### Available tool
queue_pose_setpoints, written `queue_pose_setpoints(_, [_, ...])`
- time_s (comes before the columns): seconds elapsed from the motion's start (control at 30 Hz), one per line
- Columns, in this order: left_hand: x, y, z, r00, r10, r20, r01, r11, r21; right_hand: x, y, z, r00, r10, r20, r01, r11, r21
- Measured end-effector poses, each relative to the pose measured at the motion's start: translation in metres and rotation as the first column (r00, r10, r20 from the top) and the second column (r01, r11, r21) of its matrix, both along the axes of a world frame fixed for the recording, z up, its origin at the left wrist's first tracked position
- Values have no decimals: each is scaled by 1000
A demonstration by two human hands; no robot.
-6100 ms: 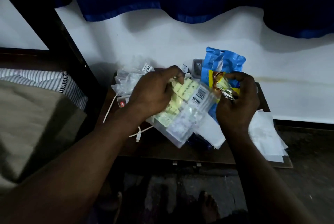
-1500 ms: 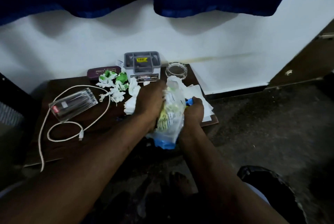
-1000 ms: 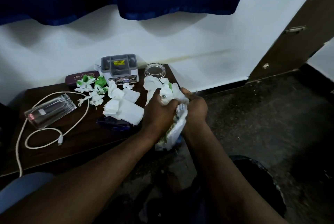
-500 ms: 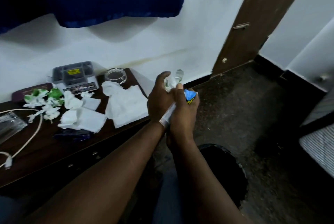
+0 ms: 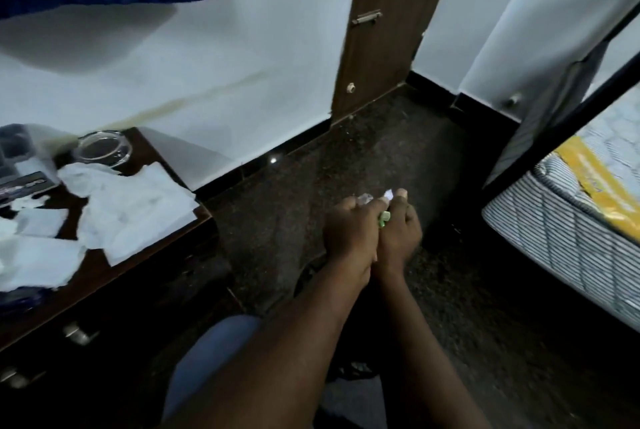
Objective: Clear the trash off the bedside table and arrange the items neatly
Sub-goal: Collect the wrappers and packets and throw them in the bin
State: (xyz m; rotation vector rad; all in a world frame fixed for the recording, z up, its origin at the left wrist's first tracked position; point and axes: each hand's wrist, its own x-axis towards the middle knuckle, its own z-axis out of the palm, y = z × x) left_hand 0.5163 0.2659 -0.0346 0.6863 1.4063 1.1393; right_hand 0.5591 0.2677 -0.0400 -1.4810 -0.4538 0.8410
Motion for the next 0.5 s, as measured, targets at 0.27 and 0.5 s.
queue_pose_setpoints(0.27, [15,24,-40,998,-40,-39,40,999,-21,20,5,-23,948,134,-288,-134,991,19])
queue_pose_setpoints(0.5, [15,22,-123,1000,-6,-23,-1,951,-310,20,-45,-94,941,337,18,-308,881,-358])
